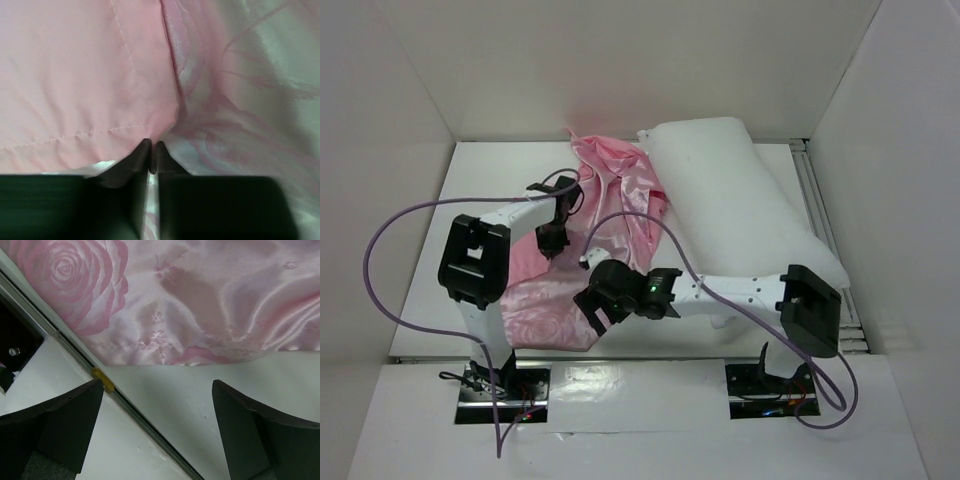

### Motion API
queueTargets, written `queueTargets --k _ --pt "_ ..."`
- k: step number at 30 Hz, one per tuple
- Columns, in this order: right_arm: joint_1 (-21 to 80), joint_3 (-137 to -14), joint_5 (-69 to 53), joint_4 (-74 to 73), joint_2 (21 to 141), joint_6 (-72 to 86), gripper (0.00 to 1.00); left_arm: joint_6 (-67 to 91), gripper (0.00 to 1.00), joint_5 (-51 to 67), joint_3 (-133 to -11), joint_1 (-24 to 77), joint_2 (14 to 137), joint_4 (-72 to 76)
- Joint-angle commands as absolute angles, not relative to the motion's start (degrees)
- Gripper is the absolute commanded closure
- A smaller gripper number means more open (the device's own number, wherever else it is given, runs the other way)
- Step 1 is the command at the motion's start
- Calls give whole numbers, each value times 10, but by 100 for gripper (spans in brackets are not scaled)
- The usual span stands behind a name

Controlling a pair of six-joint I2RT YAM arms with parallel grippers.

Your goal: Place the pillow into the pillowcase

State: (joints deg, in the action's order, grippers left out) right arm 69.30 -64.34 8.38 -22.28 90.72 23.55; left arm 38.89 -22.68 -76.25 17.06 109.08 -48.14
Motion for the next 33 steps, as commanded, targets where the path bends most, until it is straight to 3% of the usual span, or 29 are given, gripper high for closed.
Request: queueTargets --k 1,2,3,10,19,23,24,26,33 --pt "722 -677 91 -225 948 219 2 387 84 -236 -787 170 1045 -503" --pt "722 -677 91 -225 956 213 2 387 97 -229 -801 170 1045 -503" --pt "729 -691 91 -217 965 207 2 381 100 -222 -801 170 1045 -510" --pt "752 -748 73 -183 1063 167 2 368 100 -178 -854 109 960 -538" --pt "764 -803 55 -151 1169 155 9 352 100 -100 -939 40 868 -564" --pt "764 -824 89 -142 1195 163 38 352 100 -81 -951 19 857 -570" --pt "764 -832 97 -148 1201 170 68 346 100 -74 -951 10 852 -570" --pt "764 -838 132 -164 1195 175 100 346 100 -57 -957 -1 846 -576" --pt "756 -818 200 -213 1042 150 100 346 100 18 -1032 -53 826 -581"
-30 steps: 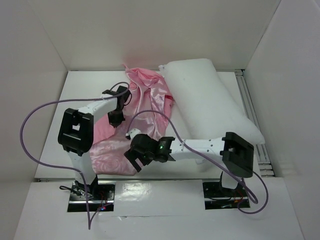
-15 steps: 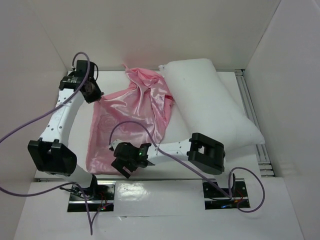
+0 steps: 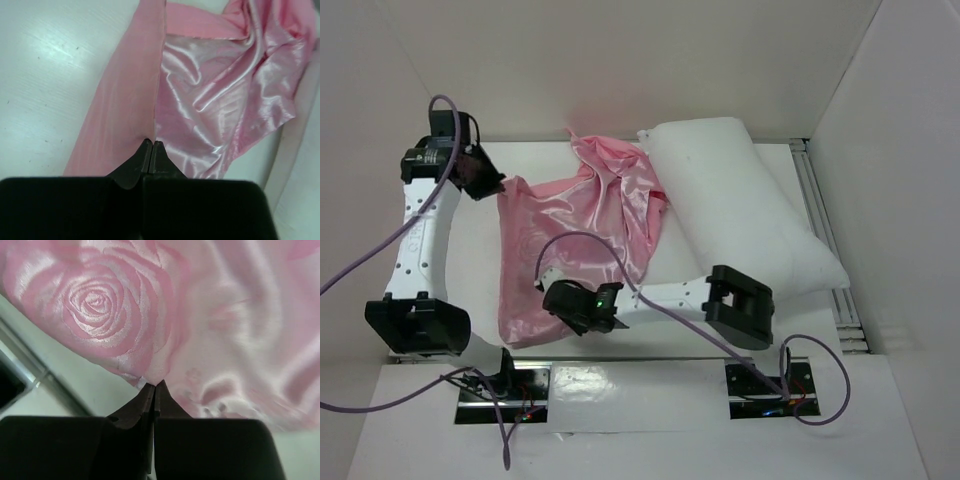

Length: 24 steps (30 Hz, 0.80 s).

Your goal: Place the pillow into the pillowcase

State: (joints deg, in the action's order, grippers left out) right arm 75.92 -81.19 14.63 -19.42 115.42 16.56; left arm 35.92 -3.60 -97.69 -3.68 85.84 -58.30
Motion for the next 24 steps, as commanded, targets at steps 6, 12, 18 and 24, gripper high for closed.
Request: queueTargets --k 6,12,18,24 --pt "685 -873 217 -300 833 68 100 396 100 101 -1147 -78 826 -597" --pt "667 -1037 272 -363 751 -2 100 507 100 212 -1164 -89 762 -434" --pt "667 -1139 285 -360 695 -24 100 526 100 199 -1280 -94 718 -396" --pt "667 -1150 279 -292 663 -49 100 533 100 126 -1346 -94 643 -348"
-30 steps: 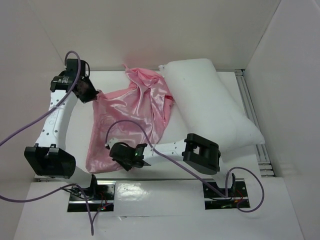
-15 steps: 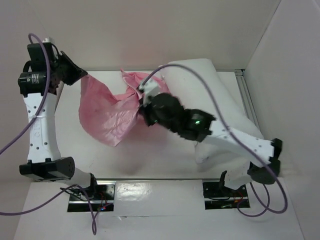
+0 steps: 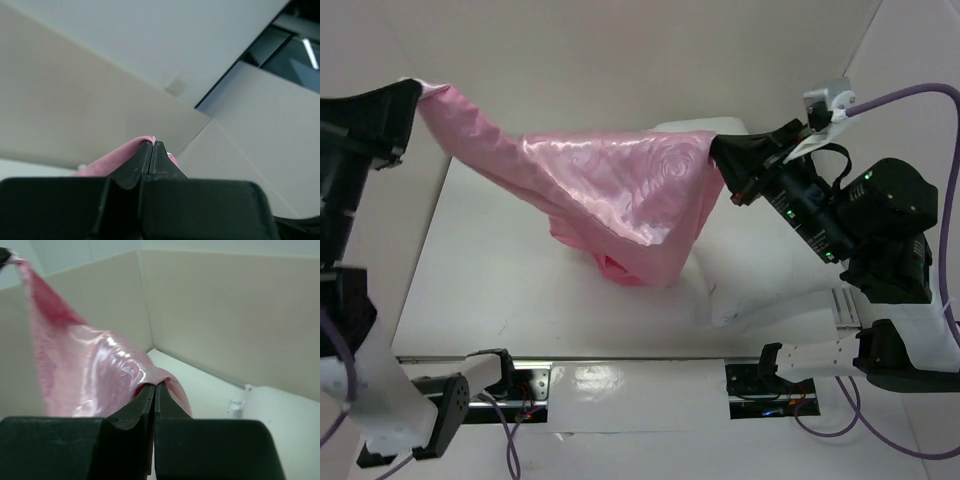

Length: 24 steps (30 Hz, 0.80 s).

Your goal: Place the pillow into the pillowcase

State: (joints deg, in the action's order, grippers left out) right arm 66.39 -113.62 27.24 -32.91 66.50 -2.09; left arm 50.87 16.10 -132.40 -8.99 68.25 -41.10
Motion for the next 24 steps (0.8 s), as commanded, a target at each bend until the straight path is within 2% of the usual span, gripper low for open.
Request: queueTargets --k 1,4,5,8,13,17,18,20,21,24 --pt "667 -1150 301 -284 663 -59 100 533 100 119 -1346 -94 635 -342" --pt "667 -1144 358 -244 679 -90 100 519 100 91 -1351 -94 629 -336" --pt "667 -1127 431 -210 691 -120 100 511 100 84 -1351 -94 640 -336" --pt "667 -1103 496 -138 718 -187 100 504 100 90 -1331 -94 670 -330" --pt "658 -1094 525 11 810 -321 100 475 100 71 -1253 -94 728 -318" --pt "567 -1157 455 -23 939 -258 100 440 100 35 -1241 -99 810 -313" --pt "538 -1178 389 -76 962 -224 100 439 100 27 -1236 -99 846 -313" --pt "467 -1200 329 -97 1003 -153 100 423 100 12 -1226 -110 881 -313" --pt "442 -1206 254 -102 1043 -133 100 418 100 12 -1220 -110 899 -313" --pt "364 -1239 161 -118 1153 -70 100 412 100 -26 -1186 -110 963 -307"
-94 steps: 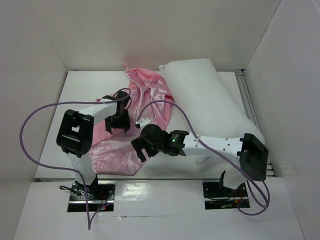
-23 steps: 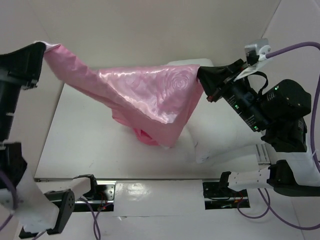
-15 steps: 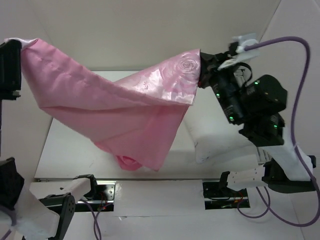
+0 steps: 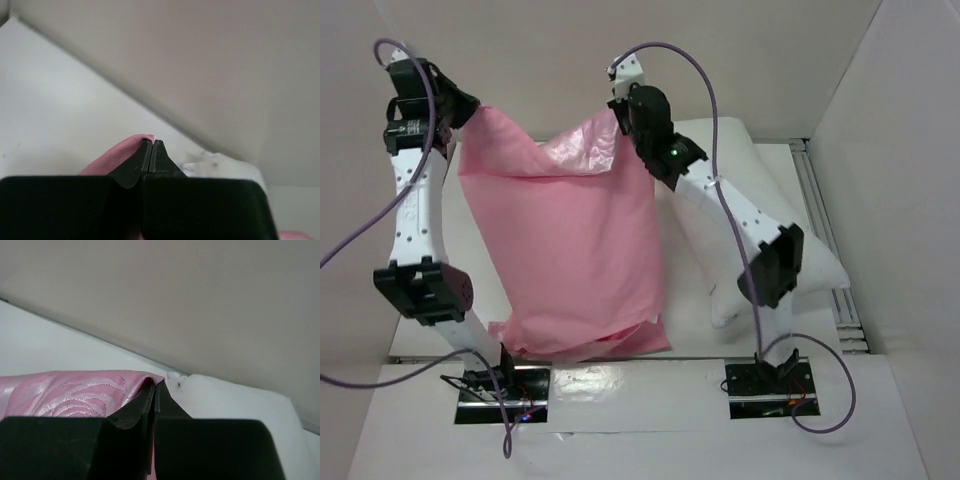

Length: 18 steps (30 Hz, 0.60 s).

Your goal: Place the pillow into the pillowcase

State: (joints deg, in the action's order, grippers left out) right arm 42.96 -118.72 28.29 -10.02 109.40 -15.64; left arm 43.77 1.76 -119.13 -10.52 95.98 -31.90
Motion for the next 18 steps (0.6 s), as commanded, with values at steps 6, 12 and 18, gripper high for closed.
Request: queueTargets --k 6,12,18 --pt "288 -1425 21 -149 1367 17 26 362 46 -73 -1199 -105 1119 -314" --pt "275 -1255 -17 -157 1285 41 4 319 2 -62 -1194 -61 1106 -426" --pt "297 -1042 -23 -243 1072 90 18 314 17 -98 -890 39 924 -426"
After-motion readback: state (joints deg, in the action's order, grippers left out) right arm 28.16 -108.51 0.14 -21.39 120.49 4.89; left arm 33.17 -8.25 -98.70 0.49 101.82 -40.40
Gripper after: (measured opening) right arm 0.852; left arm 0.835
